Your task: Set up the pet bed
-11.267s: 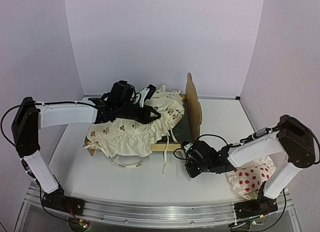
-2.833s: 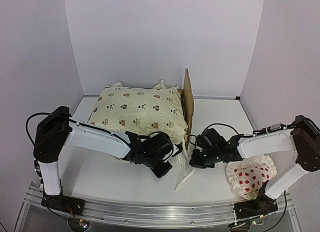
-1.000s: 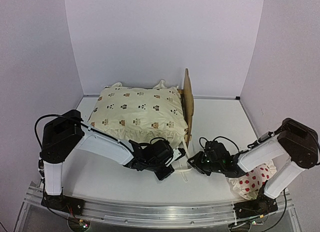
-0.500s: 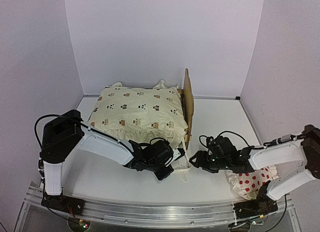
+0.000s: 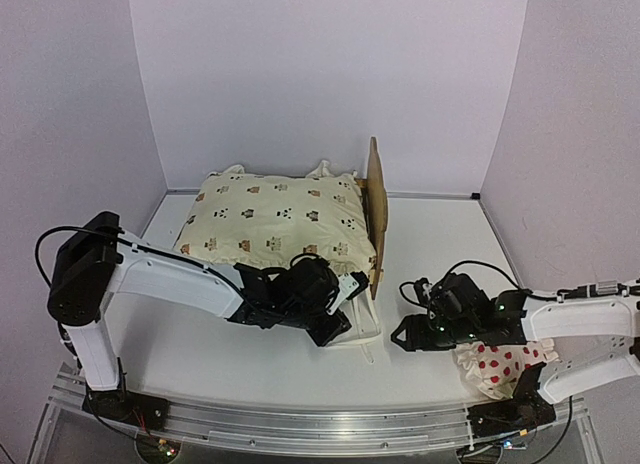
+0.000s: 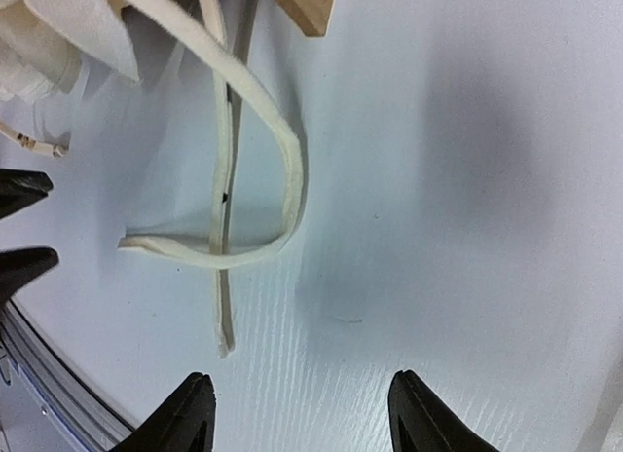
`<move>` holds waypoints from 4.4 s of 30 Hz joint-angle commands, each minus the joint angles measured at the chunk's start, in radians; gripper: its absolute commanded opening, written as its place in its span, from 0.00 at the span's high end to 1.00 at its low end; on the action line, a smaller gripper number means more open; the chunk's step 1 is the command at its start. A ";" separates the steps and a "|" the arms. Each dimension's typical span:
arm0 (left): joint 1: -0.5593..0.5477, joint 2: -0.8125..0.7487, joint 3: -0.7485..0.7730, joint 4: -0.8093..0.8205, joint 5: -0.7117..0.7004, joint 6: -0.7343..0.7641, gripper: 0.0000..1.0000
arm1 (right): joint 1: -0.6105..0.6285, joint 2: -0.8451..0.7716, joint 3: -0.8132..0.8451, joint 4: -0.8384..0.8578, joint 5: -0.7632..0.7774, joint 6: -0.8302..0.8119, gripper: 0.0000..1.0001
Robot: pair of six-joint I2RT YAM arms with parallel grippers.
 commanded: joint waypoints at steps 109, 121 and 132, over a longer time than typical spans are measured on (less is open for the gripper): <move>0.002 0.223 0.029 0.248 0.424 0.096 0.53 | 0.222 0.156 0.105 0.006 0.109 0.004 1.00; -0.009 0.237 -0.038 0.383 0.376 0.061 0.79 | 0.222 0.078 0.102 0.006 0.114 0.019 1.00; -0.010 0.237 -0.106 0.490 0.344 0.033 0.55 | 0.222 0.021 0.079 0.001 0.147 0.044 1.00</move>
